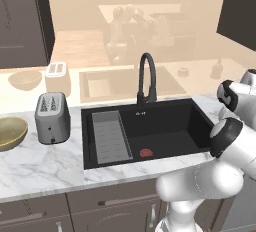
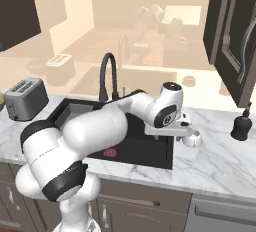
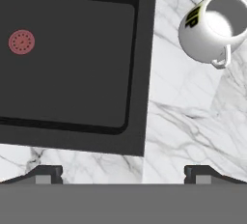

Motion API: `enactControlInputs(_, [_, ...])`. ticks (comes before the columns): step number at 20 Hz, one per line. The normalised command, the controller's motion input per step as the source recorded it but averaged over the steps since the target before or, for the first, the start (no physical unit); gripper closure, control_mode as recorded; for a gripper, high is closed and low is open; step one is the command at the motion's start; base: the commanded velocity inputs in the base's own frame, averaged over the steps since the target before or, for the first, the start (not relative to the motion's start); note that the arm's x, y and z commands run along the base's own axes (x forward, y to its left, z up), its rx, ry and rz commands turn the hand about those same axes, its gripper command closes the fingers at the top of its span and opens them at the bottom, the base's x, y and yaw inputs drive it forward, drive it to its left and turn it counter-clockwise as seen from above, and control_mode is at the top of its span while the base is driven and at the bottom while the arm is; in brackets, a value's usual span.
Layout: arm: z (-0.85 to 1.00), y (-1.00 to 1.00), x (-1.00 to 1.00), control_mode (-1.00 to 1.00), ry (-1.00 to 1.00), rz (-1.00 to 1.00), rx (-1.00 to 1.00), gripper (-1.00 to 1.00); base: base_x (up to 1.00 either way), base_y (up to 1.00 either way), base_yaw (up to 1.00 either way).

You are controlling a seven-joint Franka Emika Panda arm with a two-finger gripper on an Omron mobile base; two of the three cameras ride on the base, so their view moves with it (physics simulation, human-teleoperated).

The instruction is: Pick the mug and place it in the sink. Pick the bowl and place it in the open cabinet and then close the cabinet.

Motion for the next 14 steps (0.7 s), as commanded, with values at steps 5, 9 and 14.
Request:
enactControlInputs(5, [-0.13, -0.30, 0.18, -1.00, 0.01, 0.00, 0.00, -1.00, 0.00, 0.00, 0.00])
enactControlInputs(9, [-0.16, -0.20, 0.21, -1.00, 0.00, 0.00, 0.00, -1.00, 0.00, 0.00, 0.00])
enactControlInputs(14, [-0.16, -0.27, 0.26, -1.00, 0.00, 0.04, 0.00, -1.00, 0.00, 0.00, 0.00])
